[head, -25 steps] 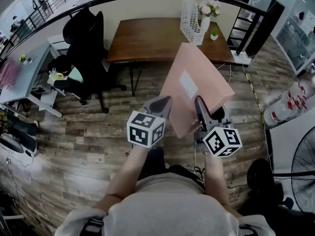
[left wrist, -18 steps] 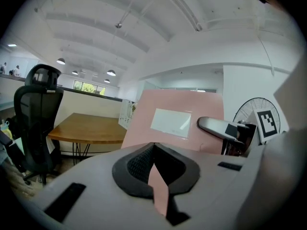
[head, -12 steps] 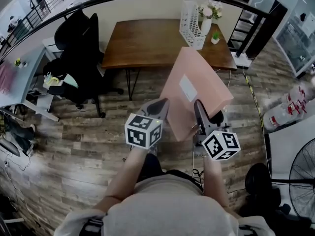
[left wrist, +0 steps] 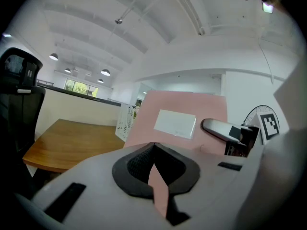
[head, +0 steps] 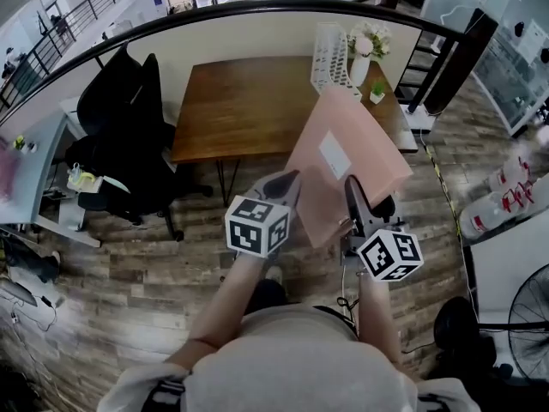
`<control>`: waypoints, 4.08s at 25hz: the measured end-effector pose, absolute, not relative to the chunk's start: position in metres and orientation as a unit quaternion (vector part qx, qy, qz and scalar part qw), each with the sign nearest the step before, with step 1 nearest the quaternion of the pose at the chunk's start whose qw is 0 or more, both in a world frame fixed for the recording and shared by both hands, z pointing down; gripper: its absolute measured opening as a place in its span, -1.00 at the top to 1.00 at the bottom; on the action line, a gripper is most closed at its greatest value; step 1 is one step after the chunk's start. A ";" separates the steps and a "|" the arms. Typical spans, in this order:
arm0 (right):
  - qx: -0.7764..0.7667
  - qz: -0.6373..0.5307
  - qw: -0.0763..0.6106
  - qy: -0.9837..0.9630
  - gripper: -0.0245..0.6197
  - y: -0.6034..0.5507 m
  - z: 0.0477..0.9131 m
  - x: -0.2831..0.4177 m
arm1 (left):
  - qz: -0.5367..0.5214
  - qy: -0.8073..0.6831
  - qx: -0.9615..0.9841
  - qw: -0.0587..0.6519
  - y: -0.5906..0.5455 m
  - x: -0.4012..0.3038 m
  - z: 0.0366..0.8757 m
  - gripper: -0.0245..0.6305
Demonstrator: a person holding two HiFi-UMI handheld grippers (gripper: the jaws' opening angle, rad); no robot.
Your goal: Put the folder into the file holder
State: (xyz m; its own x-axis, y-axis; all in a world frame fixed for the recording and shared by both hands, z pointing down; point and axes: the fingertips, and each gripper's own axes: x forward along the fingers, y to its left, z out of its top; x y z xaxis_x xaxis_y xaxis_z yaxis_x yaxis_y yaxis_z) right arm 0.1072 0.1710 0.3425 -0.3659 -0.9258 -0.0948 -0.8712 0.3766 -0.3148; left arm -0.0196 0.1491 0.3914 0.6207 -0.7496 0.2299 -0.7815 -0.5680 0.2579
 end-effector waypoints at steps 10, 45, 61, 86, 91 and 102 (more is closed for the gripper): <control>-0.571 -0.089 0.145 0.803 0.02 0.089 0.332 0.087 | 0.044 -0.408 0.898 0.156 0.057 -0.043 0.383 0.89; -0.570 -0.094 0.157 0.801 0.02 -0.088 0.333 0.129 | 0.066 -0.408 0.892 0.183 -0.102 -0.018 0.413 0.89; -0.533 -0.074 0.216 0.815 0.02 -0.159 0.285 0.204 | 0.042 -0.414 0.895 0.162 -0.191 0.050 0.384 0.89; -0.584 -0.026 0.204 0.786 0.02 -0.191 0.255 0.245 | 0.055 -0.352 0.919 0.167 -0.242 0.092 0.381 0.89; -0.585 -0.011 0.196 0.787 0.02 -0.203 0.245 0.234 | 0.046 -0.353 0.919 0.171 -0.259 0.079 0.378 0.89; -0.571 0.018 0.167 0.803 0.02 -0.238 0.235 0.205 | 0.035 -0.357 0.916 0.179 -0.288 0.059 0.375 0.89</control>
